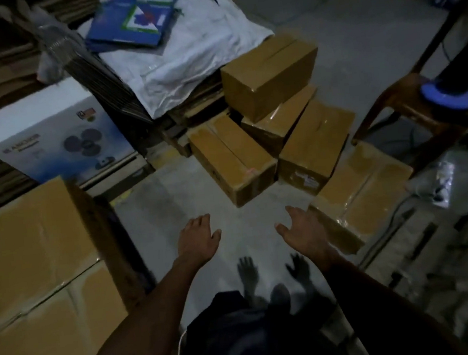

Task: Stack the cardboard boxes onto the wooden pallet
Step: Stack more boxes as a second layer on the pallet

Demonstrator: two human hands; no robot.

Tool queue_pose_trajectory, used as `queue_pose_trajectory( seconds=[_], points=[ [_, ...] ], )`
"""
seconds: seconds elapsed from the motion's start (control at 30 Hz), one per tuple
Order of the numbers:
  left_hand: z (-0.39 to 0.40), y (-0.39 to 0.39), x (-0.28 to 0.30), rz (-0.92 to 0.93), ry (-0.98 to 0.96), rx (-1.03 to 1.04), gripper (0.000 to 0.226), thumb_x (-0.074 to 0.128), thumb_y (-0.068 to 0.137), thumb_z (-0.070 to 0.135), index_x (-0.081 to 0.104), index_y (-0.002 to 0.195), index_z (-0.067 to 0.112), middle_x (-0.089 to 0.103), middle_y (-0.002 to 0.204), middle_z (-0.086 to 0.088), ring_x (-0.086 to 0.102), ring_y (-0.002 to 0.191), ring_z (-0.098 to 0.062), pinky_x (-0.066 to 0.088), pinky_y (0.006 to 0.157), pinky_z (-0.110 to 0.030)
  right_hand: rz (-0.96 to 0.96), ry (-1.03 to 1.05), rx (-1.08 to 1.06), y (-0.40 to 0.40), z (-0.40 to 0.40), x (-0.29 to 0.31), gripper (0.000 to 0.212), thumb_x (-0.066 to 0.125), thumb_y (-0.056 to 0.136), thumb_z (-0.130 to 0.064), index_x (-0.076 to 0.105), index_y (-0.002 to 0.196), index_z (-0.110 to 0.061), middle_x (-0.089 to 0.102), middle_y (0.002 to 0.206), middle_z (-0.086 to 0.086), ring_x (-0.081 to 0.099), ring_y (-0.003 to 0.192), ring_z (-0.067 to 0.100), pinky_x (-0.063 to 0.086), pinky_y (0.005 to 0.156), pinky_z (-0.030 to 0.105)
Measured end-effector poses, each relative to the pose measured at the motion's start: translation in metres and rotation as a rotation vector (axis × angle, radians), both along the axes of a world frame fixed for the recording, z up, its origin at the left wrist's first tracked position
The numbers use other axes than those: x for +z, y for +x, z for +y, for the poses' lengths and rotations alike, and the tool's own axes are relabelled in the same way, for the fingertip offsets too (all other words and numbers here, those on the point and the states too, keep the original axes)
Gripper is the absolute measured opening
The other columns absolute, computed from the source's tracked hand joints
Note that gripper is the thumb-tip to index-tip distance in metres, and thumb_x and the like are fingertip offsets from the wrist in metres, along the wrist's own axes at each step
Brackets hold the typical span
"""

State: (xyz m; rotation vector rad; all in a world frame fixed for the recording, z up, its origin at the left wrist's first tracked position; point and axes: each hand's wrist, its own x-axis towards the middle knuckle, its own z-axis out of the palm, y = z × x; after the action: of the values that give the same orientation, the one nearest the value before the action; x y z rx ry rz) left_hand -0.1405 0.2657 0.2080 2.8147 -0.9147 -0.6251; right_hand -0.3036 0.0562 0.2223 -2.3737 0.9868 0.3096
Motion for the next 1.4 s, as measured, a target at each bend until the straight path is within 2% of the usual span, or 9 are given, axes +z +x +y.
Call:
queue_pose_trajectory(
  seconds=[0.2, 0.4, 0.7, 0.8, 0.93, 1.03, 1.17, 1.3, 1.4],
  points=[
    [-0.079, 0.045, 0.006, 0.000, -0.024, 0.096, 0.061, 0.040, 0.102, 0.044, 0.029, 0.151, 0.011, 0.039, 0.153, -0.013, 0.034, 0.140, -0.031, 0.035, 0.110, -0.039, 0.014, -0.021, 0.135, 0.076, -0.092, 0.011, 0.075, 0.054, 0.095, -0.057, 0.034, 0.155, -0.017, 0.041, 0.155, 0.007, 0.040, 0.140, 0.030, 0.036, 0.114, 0.045],
    [-0.133, 0.112, -0.018, 0.074, -0.075, 0.221, 0.062, 0.040, 0.102, 0.044, 0.029, 0.152, 0.009, 0.037, 0.154, -0.013, 0.032, 0.142, -0.030, 0.033, 0.113, -0.040, 0.043, 0.012, 0.220, 0.167, -0.158, -0.003, 0.078, 0.058, 0.093, -0.057, 0.035, 0.154, -0.016, 0.040, 0.156, 0.007, 0.038, 0.142, 0.029, 0.036, 0.113, 0.042],
    [-0.204, 0.229, -0.042, 0.162, -0.243, 0.394, 0.061, 0.046, 0.102, 0.038, 0.030, 0.152, 0.007, 0.037, 0.154, -0.016, 0.034, 0.141, -0.031, 0.031, 0.114, -0.039, 0.053, 0.130, 0.250, 0.288, -0.240, -0.025, 0.100, 0.043, 0.064, -0.083, 0.046, 0.143, -0.022, 0.056, 0.138, 0.004, 0.054, 0.128, 0.029, 0.047, 0.104, 0.052],
    [-0.222, 0.256, -0.046, 0.221, -0.290, 0.544, 0.064, 0.046, 0.102, 0.042, 0.028, 0.153, 0.008, 0.033, 0.157, -0.014, 0.031, 0.143, -0.029, 0.028, 0.116, -0.038, 0.056, 0.162, 0.282, 0.325, -0.256, -0.025, 0.086, 0.058, 0.078, -0.070, 0.043, 0.145, -0.019, 0.053, 0.141, 0.004, 0.050, 0.131, 0.028, 0.045, 0.106, 0.053],
    [-0.253, 0.289, -0.067, 0.295, -0.345, 0.730, 0.067, 0.046, 0.101, 0.045, 0.026, 0.154, 0.009, 0.031, 0.159, -0.010, 0.031, 0.144, -0.027, 0.027, 0.117, -0.037, 0.045, 0.142, 0.340, 0.386, -0.277, -0.044, 0.080, 0.057, 0.082, -0.062, 0.040, 0.148, -0.020, 0.050, 0.144, 0.005, 0.046, 0.133, 0.027, 0.042, 0.108, 0.053],
    [-0.277, 0.315, -0.104, 0.335, -0.407, 0.859, 0.067, 0.048, 0.101, 0.045, 0.027, 0.154, 0.010, 0.031, 0.158, -0.010, 0.032, 0.144, -0.027, 0.026, 0.117, -0.037, 0.062, 0.185, 0.315, 0.428, -0.297, -0.088, 0.080, 0.061, 0.080, -0.062, 0.043, 0.144, -0.019, 0.054, 0.137, 0.005, 0.051, 0.127, 0.027, 0.045, 0.105, 0.051],
    [-0.306, 0.348, -0.188, 0.405, -0.500, 1.099, 0.069, 0.052, 0.099, 0.046, 0.029, 0.153, 0.011, 0.035, 0.156, -0.012, 0.036, 0.141, -0.031, 0.031, 0.113, -0.039, 0.110, 0.273, 0.274, 0.469, -0.337, -0.200, 0.100, 0.051, 0.062, -0.078, 0.041, 0.145, -0.022, 0.051, 0.143, 0.006, 0.051, 0.129, 0.029, 0.046, 0.104, 0.053],
    [-0.334, 0.374, -0.291, 0.427, -0.566, 1.200, 0.073, 0.054, 0.097, 0.047, 0.025, 0.155, 0.011, 0.035, 0.156, -0.013, 0.038, 0.139, -0.033, 0.035, 0.108, -0.038, 0.057, 0.385, 0.165, 0.506, -0.372, -0.307, 0.085, 0.069, 0.066, -0.067, 0.046, 0.139, -0.029, 0.056, 0.134, -0.002, 0.053, 0.125, 0.027, 0.046, 0.103, 0.052],
    [-0.352, 0.390, -0.362, 0.451, -0.663, 1.273, 0.076, 0.056, 0.097, 0.044, 0.021, 0.156, 0.011, 0.034, 0.156, -0.013, 0.039, 0.139, -0.033, 0.037, 0.104, -0.037, 0.010, 0.386, 0.135, 0.531, -0.387, -0.363, 0.087, 0.075, 0.076, -0.056, 0.037, 0.148, -0.024, 0.052, 0.140, 0.000, 0.049, 0.131, 0.029, 0.038, 0.102, 0.038]
  ],
)
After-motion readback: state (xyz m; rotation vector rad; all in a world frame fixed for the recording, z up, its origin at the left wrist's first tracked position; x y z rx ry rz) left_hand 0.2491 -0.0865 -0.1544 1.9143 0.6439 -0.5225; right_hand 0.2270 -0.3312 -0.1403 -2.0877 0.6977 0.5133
